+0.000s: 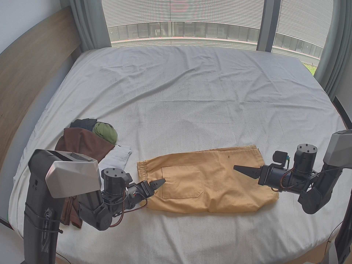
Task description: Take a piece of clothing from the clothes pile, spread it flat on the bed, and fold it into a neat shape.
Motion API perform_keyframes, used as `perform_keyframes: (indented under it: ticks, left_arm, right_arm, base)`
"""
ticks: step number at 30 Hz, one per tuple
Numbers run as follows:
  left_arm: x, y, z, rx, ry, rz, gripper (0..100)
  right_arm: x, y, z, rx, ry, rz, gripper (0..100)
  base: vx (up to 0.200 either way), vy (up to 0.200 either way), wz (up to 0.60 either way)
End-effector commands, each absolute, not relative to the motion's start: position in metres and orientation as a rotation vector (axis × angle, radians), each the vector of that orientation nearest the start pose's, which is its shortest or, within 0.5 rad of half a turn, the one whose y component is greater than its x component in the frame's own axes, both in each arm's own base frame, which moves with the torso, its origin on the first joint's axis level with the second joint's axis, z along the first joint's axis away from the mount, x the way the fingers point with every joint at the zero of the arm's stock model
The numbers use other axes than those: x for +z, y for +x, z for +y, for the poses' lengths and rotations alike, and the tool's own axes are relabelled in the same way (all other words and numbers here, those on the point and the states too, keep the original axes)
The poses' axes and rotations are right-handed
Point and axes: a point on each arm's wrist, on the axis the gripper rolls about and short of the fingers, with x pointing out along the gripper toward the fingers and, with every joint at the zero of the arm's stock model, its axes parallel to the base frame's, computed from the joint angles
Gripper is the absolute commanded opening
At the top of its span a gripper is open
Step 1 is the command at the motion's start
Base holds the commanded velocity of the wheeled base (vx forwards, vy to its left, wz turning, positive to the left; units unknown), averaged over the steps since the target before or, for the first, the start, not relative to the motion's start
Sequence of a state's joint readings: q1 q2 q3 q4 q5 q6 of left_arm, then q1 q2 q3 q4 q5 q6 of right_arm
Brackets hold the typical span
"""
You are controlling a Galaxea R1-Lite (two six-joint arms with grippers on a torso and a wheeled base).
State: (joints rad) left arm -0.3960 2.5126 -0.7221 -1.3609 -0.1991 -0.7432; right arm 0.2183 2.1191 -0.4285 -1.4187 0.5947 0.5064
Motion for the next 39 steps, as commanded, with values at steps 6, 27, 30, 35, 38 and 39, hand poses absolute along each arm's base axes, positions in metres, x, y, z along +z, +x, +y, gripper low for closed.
perform_keyframes:
  ticks: [6,27,30,35,38,39]
  left_arm:
    - [-0.049,0.343,-0.147,-0.391,-0.679,0.628,0]
    - [-0.008,0.299,-0.091,-0.284,-0.734,0.605,0]
    - [-0.006,0.295,-0.085,-0.277,-0.735,0.594,0]
    - [-0.006,0.283,-0.068,-0.267,-0.726,0.585,0]
    - [-0.005,0.278,-0.059,-0.243,-0.733,0.584,0]
    - [-0.005,0.278,-0.058,-0.242,-0.734,0.583,0]
  right_arm:
    - [0.046,0.295,0.080,0.726,0.527,0.478,100]
    - [0.023,0.293,0.091,0.742,0.522,0.521,100]
    - [0.022,0.291,0.093,0.746,0.522,0.528,100]
    - [0.021,0.288,0.099,0.765,0.517,0.539,100]
    - [0.018,0.287,0.102,0.770,0.517,0.553,100]
    - [0.017,0.287,0.102,0.770,0.517,0.555,100]
  base:
    - [0.000,0.000,0.00]
    - [0.000,0.000,0.00]
    - [0.000,0.000,0.00]
    - [0.000,0.000,0.00]
    - [0.000,0.000,0.00]
    - [0.000,0.000,0.00]
